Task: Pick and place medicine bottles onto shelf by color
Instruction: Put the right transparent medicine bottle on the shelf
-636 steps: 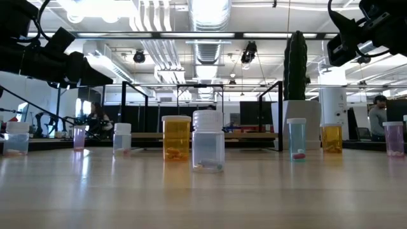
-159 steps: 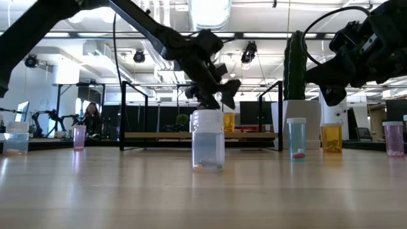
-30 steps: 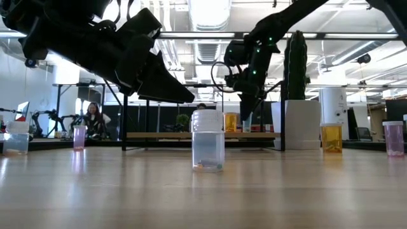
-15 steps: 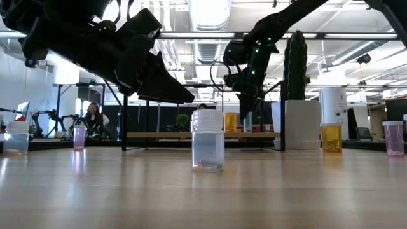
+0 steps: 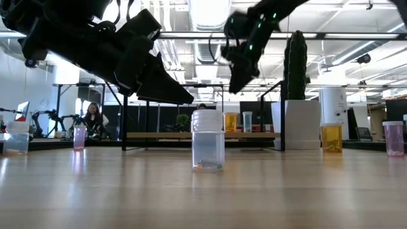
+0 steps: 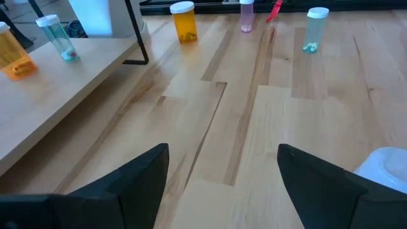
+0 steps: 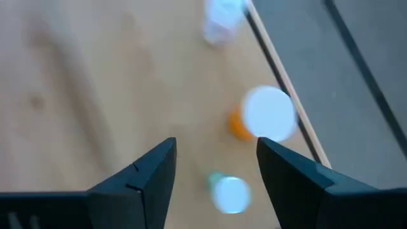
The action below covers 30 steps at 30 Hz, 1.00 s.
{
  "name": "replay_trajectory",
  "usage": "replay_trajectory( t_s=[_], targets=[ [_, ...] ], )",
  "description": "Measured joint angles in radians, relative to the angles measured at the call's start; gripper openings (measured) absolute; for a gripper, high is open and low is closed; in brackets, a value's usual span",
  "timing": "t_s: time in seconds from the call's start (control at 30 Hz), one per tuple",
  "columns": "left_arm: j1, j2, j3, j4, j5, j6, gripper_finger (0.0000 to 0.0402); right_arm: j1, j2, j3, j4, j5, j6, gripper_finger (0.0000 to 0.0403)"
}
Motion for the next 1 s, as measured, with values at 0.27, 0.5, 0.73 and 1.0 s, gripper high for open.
replay_trajectory(
  t_s=[0.27, 0.5, 0.73, 1.0],
  targets=[
    [0.000, 0.000, 0.005, 0.007, 0.000, 0.000, 0.0276, 0.254, -0.178, -0.181, 0.166, -0.002, 0.009, 0.0185],
    [-0.003, -0.002, 0.007, 0.035, 0.015, 0.027, 0.0276, 0.536, -0.343, -0.452, 0.390, 0.006, 0.100, 0.0171],
    [-0.050, -0.004, 0.008, 0.029, 0.252, 0.081, 0.0276, 0.786, -0.471, -0.747, 0.642, 0.035, 0.266, 0.0167],
    [-0.103, 0.048, 0.025, 0.023, 0.286, 0.029, 0.0276, 0.984, -0.507, -0.979, 0.913, 0.308, 0.391, 0.0166]
  ],
)
